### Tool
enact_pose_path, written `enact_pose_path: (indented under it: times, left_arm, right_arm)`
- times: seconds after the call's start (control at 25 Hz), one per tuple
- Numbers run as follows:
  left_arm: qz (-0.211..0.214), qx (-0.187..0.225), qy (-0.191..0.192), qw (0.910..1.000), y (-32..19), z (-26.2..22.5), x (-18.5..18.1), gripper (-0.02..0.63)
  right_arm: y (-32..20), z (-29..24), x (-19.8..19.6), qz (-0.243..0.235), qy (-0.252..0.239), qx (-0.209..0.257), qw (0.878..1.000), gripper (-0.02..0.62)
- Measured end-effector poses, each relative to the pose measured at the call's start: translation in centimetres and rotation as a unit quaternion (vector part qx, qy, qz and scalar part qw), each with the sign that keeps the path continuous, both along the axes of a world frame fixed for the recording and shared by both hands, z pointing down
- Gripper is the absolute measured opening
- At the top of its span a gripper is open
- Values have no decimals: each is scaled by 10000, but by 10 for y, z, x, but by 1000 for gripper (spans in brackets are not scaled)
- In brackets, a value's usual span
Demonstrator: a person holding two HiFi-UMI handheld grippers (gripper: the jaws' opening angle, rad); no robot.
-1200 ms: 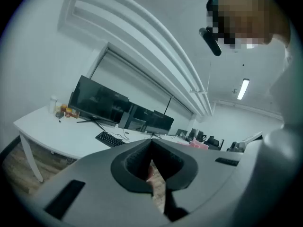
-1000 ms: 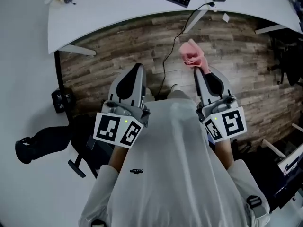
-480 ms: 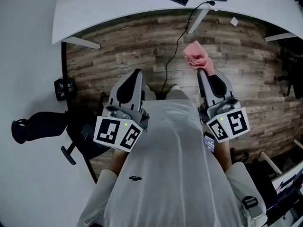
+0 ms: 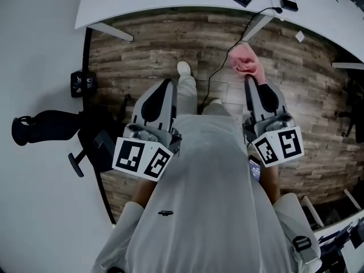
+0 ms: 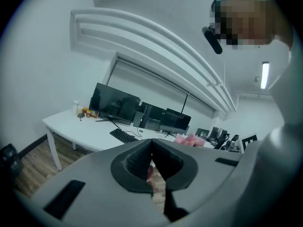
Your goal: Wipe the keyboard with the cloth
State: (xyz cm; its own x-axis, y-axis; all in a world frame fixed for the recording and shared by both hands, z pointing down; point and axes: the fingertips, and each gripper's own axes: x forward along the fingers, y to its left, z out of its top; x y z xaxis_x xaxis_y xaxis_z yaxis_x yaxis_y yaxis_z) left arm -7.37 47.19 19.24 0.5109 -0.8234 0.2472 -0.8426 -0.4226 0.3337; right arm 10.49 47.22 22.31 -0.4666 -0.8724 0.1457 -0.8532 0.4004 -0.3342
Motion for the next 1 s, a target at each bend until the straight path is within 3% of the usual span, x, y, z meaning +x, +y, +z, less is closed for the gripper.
enact_pose_path:
  times: [0.2, 0.48, 1.0]
  left_arm:
    - [197, -360, 242, 9989, -32, 20, 6, 14]
    - [453, -281, 457, 9975, -130, 16, 7, 14]
    - [614, -178, 896, 9939, -300, -6, -56, 14]
  right_arm:
    - [-21, 8, 5, 177, 204, -206, 9994, 32]
    - [-103, -4, 13, 565, 294, -168, 9978, 32]
    - [-270, -45, -51, 819, 620, -53, 9947, 31]
